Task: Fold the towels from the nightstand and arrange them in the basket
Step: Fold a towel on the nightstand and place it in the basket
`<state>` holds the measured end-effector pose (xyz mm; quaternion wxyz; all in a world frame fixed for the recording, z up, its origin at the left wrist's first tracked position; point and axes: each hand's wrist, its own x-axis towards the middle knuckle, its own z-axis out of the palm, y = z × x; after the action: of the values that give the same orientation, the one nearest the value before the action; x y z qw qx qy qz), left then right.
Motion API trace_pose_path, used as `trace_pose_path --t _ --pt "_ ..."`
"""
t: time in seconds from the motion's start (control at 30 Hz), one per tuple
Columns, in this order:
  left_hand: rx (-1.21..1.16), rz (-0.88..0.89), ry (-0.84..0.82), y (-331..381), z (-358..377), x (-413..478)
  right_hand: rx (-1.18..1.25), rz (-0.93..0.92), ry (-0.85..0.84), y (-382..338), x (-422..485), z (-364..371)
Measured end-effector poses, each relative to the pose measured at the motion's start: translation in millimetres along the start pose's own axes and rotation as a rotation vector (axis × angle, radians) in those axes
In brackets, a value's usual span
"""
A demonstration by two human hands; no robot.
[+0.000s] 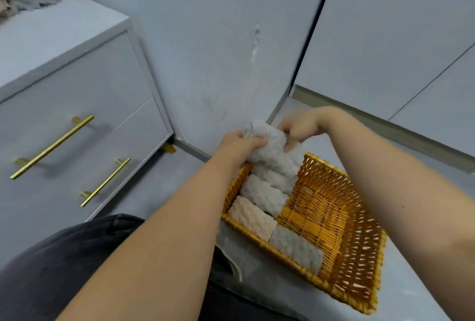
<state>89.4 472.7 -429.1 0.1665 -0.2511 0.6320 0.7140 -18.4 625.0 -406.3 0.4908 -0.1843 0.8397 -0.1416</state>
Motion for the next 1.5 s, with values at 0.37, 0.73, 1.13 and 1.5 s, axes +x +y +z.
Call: trace_pose_path --t 0.37,0.73,1.13,1.5 --pt "0.182 0.062 0.010 -42 16 28 0.435 -0.164 0.047 56 22 39" --pt "1.080 0.118 -0.126 -77 18 44 0.238 0.048 0.297 108 50 83" --pt "1.689 0.044 -0.430 -101 16 48 0.188 0.431 0.055 191 83 169" --pt "1.816 0.214 -0.296 -111 0 61 -0.185 0.297 0.635 172 103 223"
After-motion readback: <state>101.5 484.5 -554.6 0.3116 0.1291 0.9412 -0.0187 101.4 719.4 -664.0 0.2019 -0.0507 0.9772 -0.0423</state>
